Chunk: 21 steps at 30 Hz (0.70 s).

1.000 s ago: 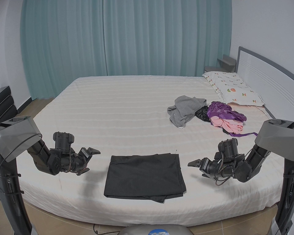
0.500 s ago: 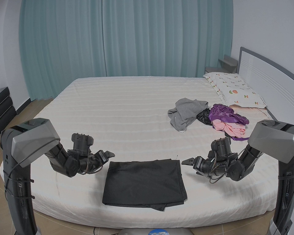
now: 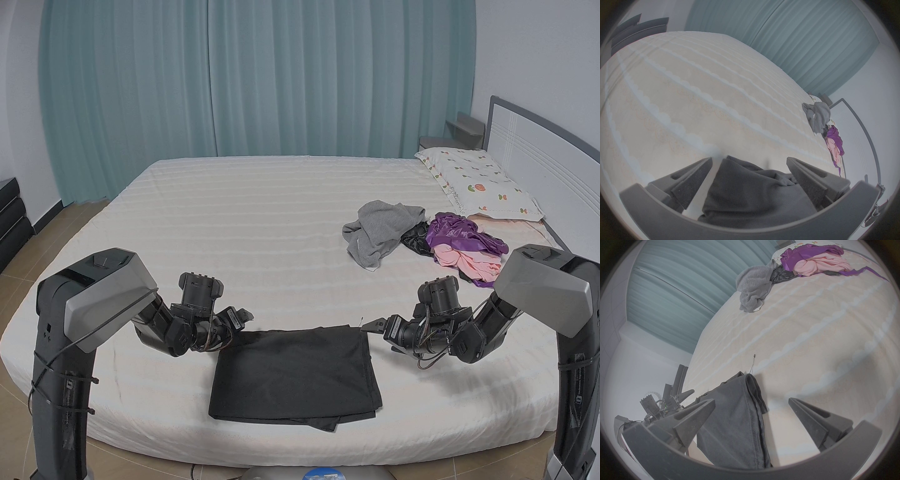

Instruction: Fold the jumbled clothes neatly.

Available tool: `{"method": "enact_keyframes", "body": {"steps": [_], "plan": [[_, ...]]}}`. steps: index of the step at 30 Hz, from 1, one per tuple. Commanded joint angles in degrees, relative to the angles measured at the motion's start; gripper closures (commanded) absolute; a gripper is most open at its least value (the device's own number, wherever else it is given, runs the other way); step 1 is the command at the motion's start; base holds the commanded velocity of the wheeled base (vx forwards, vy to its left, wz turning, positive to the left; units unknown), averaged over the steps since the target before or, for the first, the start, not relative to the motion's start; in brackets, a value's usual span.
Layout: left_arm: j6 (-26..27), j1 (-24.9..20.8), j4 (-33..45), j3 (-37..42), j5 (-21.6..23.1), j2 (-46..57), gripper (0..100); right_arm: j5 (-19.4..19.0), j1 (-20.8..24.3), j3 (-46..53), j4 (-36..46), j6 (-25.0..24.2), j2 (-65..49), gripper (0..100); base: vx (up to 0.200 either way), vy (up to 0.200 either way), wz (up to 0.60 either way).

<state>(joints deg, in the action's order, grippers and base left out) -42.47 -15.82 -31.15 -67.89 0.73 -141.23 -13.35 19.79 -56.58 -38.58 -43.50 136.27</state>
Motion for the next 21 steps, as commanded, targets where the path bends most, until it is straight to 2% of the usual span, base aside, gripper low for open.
{"method": "enact_keyframes", "body": {"steps": [1,6,9,16,17,21], "plan": [[-0.1,0.3,0.1,-1.4,-0.3,-2.6,100,0.3,0.1,-3.7,0.9,0.1,2.1,0,0.000,0.000,0.00],[-0.3,0.4,0.0,-1.3,-0.6,-2.4,100,2.2,1.0,-8.3,1.1,0.1,5.1,0,0.000,0.000,0.00],[-1.6,0.4,-0.6,-1.3,-3.2,-2.4,100,3.9,2.2,-11.2,1.2,0.2,7.4,0,0.000,0.000,0.00],[-3.7,0.4,-1.4,-0.8,-4.1,-2.1,100,4.0,2.3,-16.1,4.3,0.3,9.8,0,0.000,0.000,0.00],[-3.7,0.3,-1.4,-0.6,-4.1,-2.1,100,4.0,2.2,-16.7,4.4,0.3,10.1,100,0.000,0.000,0.00],[-3.7,0.3,-1.2,-0.5,-4.1,-2.1,100,3.9,2.1,-18.2,4.4,0.2,11.1,100,0.000,0.000,0.00]]}}
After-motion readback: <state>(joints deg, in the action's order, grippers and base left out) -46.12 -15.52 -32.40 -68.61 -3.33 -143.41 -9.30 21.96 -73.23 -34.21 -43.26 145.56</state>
